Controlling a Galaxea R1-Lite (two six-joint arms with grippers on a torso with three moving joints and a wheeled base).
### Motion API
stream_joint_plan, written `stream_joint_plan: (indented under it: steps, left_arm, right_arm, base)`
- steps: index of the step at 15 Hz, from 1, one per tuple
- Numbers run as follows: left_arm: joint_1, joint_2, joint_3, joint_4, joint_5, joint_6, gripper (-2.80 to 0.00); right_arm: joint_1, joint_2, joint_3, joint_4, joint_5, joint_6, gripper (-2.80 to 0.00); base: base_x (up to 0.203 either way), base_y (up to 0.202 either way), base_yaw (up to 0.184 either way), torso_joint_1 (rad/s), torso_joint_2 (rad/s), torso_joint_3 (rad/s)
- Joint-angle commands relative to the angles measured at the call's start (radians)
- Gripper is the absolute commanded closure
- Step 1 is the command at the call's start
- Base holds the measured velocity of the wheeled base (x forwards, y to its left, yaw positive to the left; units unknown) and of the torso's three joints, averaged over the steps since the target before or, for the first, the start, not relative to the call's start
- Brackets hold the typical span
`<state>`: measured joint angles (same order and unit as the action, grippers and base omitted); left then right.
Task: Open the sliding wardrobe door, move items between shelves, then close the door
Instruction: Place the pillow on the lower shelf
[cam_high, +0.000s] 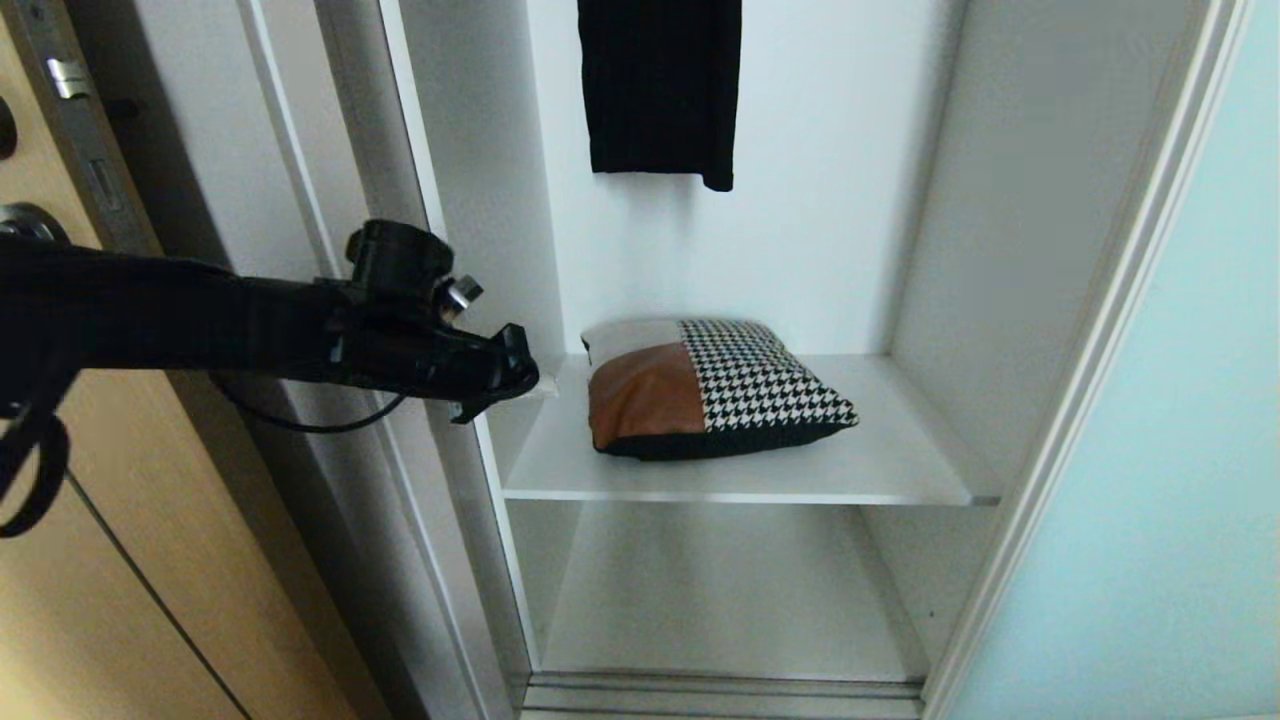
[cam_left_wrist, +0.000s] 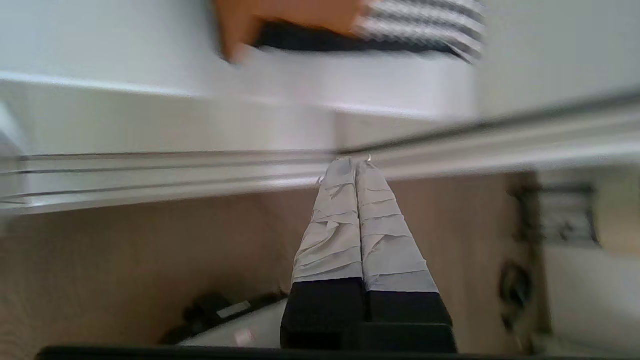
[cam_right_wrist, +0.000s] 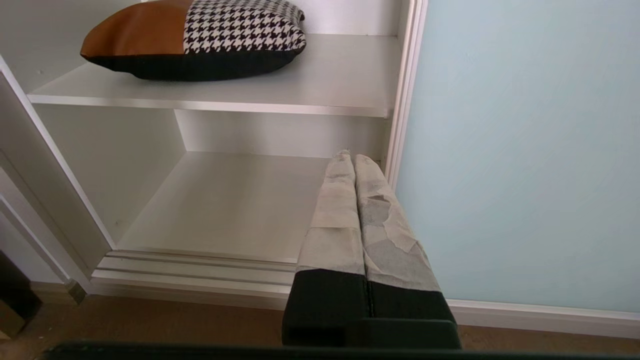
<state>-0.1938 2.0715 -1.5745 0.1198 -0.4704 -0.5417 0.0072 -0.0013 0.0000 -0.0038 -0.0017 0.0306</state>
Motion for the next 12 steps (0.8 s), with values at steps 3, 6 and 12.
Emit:
stream_joint_plan:
  steps: [3, 6, 12]
  left_arm:
    - [-0.018, 0.189, -0.105, -0.001, 0.062, -0.036, -2.8]
    - [-0.043, 0.257, -0.176, 0.013, 0.078, -0.049, -2.8]
    - [-0.079, 0.4, -0.343, 0.007, 0.162, -0.087, -2.8]
  right_arm:
    - [0.0, -0.002, 0.0, -0.001, 0.0, 0.0, 0.0]
    - [0.0, -0.002, 0.0, -0.001, 0.0, 0.0, 0.0]
    - [0.0, -0.002, 0.0, -0.001, 0.0, 0.0, 0.0]
  base:
    - [0.0, 0.0, 0.0, 0.0, 0.0, 0.0]
    - [0.0, 0.0, 0.0, 0.0, 0.0, 0.0]
    - [0.0, 0.0, 0.0, 0.0, 0.0, 0.0]
